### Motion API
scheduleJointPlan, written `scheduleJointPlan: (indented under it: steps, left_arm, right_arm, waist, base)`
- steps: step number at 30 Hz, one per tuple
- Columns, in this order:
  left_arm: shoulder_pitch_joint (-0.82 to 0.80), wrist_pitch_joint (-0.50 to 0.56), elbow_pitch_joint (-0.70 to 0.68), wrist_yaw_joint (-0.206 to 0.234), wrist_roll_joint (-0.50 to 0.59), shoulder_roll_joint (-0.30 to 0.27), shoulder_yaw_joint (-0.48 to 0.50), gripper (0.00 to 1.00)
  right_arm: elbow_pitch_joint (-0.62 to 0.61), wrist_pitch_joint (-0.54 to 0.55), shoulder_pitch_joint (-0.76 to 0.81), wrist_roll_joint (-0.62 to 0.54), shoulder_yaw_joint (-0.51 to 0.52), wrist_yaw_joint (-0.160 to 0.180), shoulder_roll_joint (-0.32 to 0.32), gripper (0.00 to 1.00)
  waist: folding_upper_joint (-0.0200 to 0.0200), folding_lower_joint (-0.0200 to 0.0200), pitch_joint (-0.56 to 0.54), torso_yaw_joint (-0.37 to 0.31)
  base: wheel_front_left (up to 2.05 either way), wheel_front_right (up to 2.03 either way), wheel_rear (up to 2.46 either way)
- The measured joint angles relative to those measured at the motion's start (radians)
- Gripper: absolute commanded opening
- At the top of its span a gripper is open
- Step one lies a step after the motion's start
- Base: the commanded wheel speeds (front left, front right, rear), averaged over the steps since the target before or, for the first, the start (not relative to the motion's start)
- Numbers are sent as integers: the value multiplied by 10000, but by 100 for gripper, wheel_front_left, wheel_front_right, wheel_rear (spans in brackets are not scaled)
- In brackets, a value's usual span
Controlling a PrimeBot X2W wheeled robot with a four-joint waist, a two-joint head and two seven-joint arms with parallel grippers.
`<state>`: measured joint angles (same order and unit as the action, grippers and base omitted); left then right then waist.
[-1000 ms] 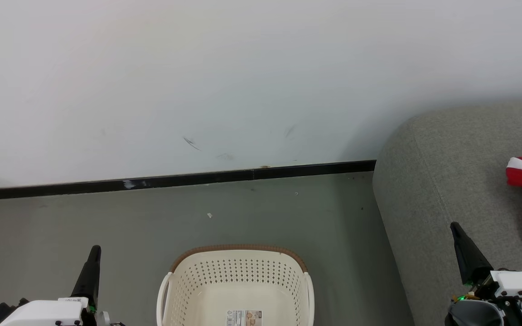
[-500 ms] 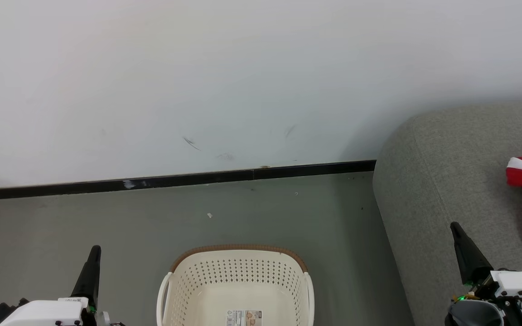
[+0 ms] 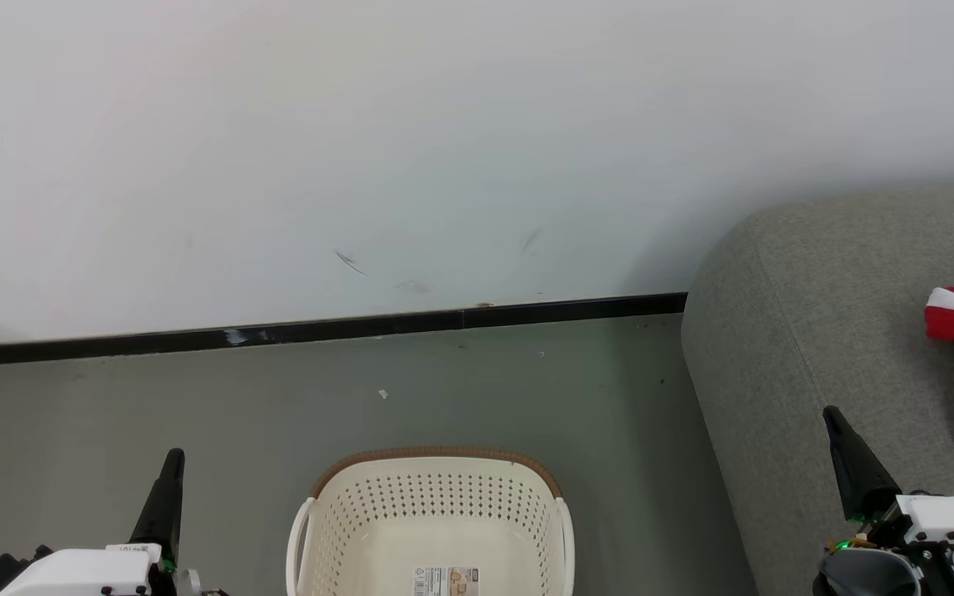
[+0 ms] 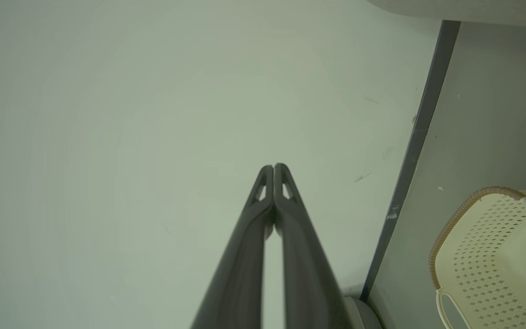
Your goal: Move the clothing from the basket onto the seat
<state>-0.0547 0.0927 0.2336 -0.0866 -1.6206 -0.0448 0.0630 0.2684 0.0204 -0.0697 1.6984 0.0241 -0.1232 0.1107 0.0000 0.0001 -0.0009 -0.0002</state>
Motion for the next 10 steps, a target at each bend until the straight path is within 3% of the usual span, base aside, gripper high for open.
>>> scheduleJointPlan:
  steps: [10]
  left_arm:
    - [0,0,2,0,0,0,0,0]
  right_arm:
    - [0,0,0,0,-2,0,0,0]
  waist:
    - [0,0,0,0]
  base:
    - [0,0,0]
